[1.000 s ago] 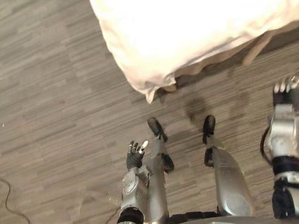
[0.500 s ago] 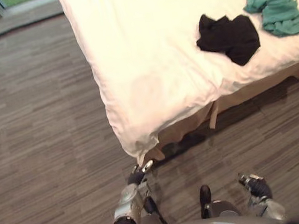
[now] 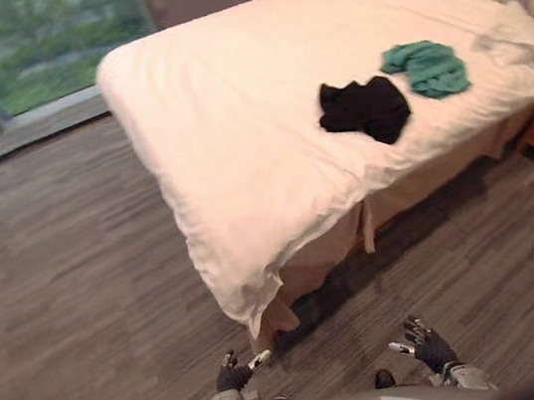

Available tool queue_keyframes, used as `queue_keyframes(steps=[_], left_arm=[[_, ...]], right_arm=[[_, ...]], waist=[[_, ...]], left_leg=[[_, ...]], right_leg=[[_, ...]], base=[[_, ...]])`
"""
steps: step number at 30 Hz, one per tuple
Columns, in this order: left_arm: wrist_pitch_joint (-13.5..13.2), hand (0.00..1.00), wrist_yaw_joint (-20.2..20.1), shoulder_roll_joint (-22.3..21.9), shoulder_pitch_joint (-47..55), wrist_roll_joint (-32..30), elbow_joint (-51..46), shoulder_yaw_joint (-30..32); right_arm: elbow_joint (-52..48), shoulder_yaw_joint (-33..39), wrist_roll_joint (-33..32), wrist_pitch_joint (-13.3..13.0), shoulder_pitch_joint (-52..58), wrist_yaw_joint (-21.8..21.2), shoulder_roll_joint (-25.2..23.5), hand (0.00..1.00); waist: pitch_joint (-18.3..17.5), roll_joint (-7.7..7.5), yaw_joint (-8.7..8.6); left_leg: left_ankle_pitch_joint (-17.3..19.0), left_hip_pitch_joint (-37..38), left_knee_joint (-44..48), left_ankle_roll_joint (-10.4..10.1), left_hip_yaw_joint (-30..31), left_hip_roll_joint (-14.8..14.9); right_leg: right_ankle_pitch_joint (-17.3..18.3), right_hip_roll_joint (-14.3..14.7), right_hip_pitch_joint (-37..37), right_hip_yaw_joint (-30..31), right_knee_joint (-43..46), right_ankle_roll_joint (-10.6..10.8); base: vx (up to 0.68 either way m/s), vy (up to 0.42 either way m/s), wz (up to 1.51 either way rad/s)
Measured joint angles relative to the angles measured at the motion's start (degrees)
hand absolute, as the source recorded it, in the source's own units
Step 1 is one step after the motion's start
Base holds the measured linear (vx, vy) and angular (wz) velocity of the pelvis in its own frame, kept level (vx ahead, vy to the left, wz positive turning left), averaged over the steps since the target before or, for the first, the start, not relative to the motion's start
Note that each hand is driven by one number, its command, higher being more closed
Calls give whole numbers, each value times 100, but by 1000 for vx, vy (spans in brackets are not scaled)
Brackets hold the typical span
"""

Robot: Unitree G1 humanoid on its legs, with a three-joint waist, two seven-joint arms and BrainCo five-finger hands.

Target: Tidy the bed and pick cloth on bed and put in laundry

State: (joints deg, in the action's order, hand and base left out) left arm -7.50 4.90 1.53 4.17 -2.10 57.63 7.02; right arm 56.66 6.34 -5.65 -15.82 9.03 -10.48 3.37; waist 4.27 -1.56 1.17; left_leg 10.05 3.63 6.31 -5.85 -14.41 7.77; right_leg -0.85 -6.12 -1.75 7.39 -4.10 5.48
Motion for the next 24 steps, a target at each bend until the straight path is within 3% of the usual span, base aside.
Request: queue_keyframes(steps=[1,5,7,8,9,10,11,12,14,15,16,17,18,19,20,21,24], left_arm=[[2,0,-8,51,-39,-100,4,-40],[95,0,-87,116,-122,-132,101,-291],[204,0,-88,21,-189,-85,78,-289],[252,0,-83,-13,-237,-66,58,-281],[329,0,-82,-80,-318,-6,-1,-253],[384,0,-81,-132,-361,113,-20,-248],[424,0,-79,-149,-386,150,-35,-252],[496,0,-76,-152,-397,153,-53,-314],[576,0,-67,-122,-353,157,-15,-358],[605,0,-67,-141,-277,160,0,-421],[606,0,-65,-181,-255,174,0,-432],[617,0,-39,-304,-200,296,-2,-398],[668,0,36,-261,-250,383,-22,-420],[676,0,45,-236,-264,382,-27,-438],[706,0,48,-191,-241,359,3,-446],[715,0,44,-263,-206,317,-6,-484],[679,0,139,-383,-204,337,-18,-471]], right_arm=[[-8,7,-225,-9,35,24,-41,0],[-141,117,-767,-15,340,29,-69,0],[-197,246,-734,-18,444,-16,-111,0],[-202,251,-691,-26,442,-53,-115,0],[-208,240,-597,-57,358,-57,-101,0],[-225,251,-547,-73,178,-59,-49,0],[-259,286,-549,-75,92,-61,-56,0],[-318,291,-542,-99,93,-64,-87,0],[-282,238,-464,-146,177,-65,-116,0],[-283,135,-401,-186,162,-68,-139,0],[-263,145,-355,-184,55,-69,-92,0],[-237,312,-206,-143,-118,-96,41,0],[-200,444,-194,-75,-137,-81,-1,0],[-204,456,-182,-62,-97,-71,-23,0],[-176,433,-121,-3,-18,-76,-75,0],[-184,447,-97,70,-40,-82,-28,0],[-184,438,-29,180,-44,-88,-57,0]], waist=[[41,-104,-52],[28,-211,-107],[18,-151,-292],[20,-132,-312],[35,-101,-292],[110,26,-307],[140,63,-340],[155,73,-383],[127,-50,-346],[72,-3,-324],[92,141,-284],[50,489,-270],[111,345,-350],[129,292,-377],[121,243,-347],[108,395,-320],[148,366,-320]], left_leg=[[-3,120,-134,-2,-173,-75],[-24,656,-369,-6,-896,-208],[34,827,-293,35,-1349,-160],[53,807,-278,45,-1441,-136],[20,773,-268,121,-1711,-98],[22,713,-225,188,-2012,34],[32,749,-233,170,-2153,61],[47,883,-170,144,-2320,39],[107,992,162,236,-2253,-46],[230,910,84,503,-1945,-230],[167,829,-117,562,-1761,-287],[253,742,-277,356,-2077,-101],[240,764,-148,324,-2178,-170],[249,779,-66,309,-2203,-186],[270,758,58,270,-2275,-135],[214,714,132,247,-2277,70],[115,714,512,251,-2218,202]], right_leg=[[-1,-53,-19,54,-53,-14],[-402,-120,-183,131,199,-212],[-657,-102,-273,-522,341,-326],[-815,-52,-380,-727,369,-295],[-1155,76,-514,-1006,238,-456],[-950,199,-775,-1321,551,-752],[-459,181,-972,-1585,1186,-869],[335,57,-1218,-2145,2478,-913],[354,89,-1126,-2339,2582,-1020],[187,250,-1037,-2003,2080,-886],[11,409,-938,-1796,1668,-795],[330,517,-1069,-1982,1995,-936],[1147,144,-1131,-2214,3144,-932],[1265,39,-957,-2254,3105,-785],[1230,267,-620,-2123,2368,-761],[778,580,-252,-2027,1556,-787],[301,752,245,-1850,658,-848]], base=[[9,70,-89],[46,76,-104],[103,39,-86],[67,3,-110],[26,-41,-136],[18,-53,-134],[52,-48,-110],[81,-18,-102],[36,-44,-126],[-38,-66,-128],[-96,-31,-157],[-40,-40,-110],[9,-69,-73],[75,-151,-42],[19,-148,-53],[-3,-141,-61],[-20,-79,-36]])
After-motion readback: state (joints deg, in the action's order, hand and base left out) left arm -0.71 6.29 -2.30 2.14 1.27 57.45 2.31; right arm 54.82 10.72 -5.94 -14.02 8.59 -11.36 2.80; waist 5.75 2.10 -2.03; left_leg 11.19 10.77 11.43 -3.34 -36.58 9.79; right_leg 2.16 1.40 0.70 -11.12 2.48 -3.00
